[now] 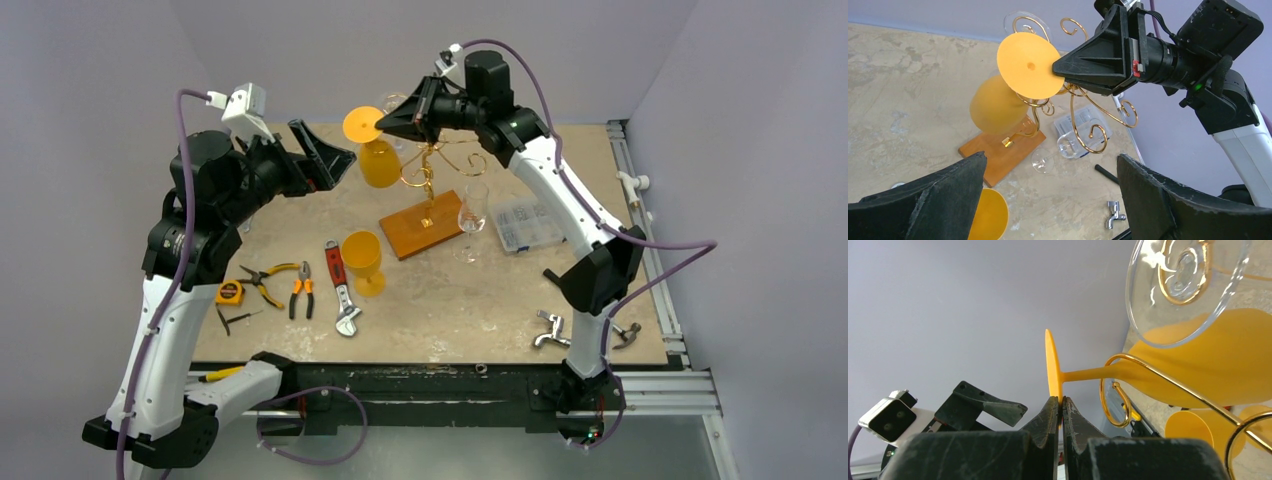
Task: Take the wine glass off the wine glass rack
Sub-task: Pick up the wine glass from the wine rack.
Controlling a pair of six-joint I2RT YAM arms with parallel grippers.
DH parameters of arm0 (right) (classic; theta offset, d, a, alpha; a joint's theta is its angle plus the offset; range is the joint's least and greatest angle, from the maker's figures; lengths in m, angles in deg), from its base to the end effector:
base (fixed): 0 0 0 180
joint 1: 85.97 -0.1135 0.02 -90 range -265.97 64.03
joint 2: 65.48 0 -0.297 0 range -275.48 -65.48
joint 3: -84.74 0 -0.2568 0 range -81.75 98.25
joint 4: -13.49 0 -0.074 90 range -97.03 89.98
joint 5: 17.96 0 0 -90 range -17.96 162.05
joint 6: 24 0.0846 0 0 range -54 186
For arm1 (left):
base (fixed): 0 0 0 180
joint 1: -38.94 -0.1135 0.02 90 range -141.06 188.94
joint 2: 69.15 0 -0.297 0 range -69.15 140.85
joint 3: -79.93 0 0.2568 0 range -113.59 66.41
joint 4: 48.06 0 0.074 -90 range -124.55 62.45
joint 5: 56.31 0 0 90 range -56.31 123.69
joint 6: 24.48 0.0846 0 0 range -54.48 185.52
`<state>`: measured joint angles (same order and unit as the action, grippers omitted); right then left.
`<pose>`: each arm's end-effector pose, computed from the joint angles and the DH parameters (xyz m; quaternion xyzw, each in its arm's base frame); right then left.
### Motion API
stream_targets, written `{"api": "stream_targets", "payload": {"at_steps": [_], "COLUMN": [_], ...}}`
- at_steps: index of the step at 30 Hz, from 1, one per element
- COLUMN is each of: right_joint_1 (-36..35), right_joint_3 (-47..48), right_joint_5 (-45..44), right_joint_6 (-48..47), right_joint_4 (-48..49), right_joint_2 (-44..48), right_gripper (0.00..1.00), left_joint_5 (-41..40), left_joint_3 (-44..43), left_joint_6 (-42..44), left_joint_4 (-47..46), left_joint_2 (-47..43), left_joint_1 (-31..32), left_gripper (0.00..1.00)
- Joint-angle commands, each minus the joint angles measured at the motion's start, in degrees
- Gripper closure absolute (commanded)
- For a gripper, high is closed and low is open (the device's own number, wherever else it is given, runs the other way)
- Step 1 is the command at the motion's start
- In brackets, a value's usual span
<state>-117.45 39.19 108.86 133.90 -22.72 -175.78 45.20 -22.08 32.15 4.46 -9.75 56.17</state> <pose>0.3965 0.3022 0.4675 0.0419 0.7628 0.6139 0.1988 0.1978 -0.0790 0.5160 -0.0431 0.7632 -0.3430 0.5459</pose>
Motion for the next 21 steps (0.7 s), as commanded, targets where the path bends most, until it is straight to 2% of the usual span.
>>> {"api": "stream_targets", "payload": {"at_steps": [1,21], "right_joint_1": [1.1,2.9], "right_joint_3": [1.5,-3.3], "right_joint_5": [-0.4,-1.5], "right_joint_6": [-1.2,-4.1], "right_joint_4": [1.6,-0.8], "right_joint_2": [2.0,7.4], "right_gripper": [1.0,1.0], "left_joint_5": [-0.3,0.4], "left_joint_3": [-1.5,-2.0], "left_joint_6": [1.3,1.8], "left_joint_4": [-2.1,-2.6], "left_joint_2": [-0.2,0.4], "left_joint_1": [-0.6,-0.5], "left_gripper": [0.01,0.01]}}
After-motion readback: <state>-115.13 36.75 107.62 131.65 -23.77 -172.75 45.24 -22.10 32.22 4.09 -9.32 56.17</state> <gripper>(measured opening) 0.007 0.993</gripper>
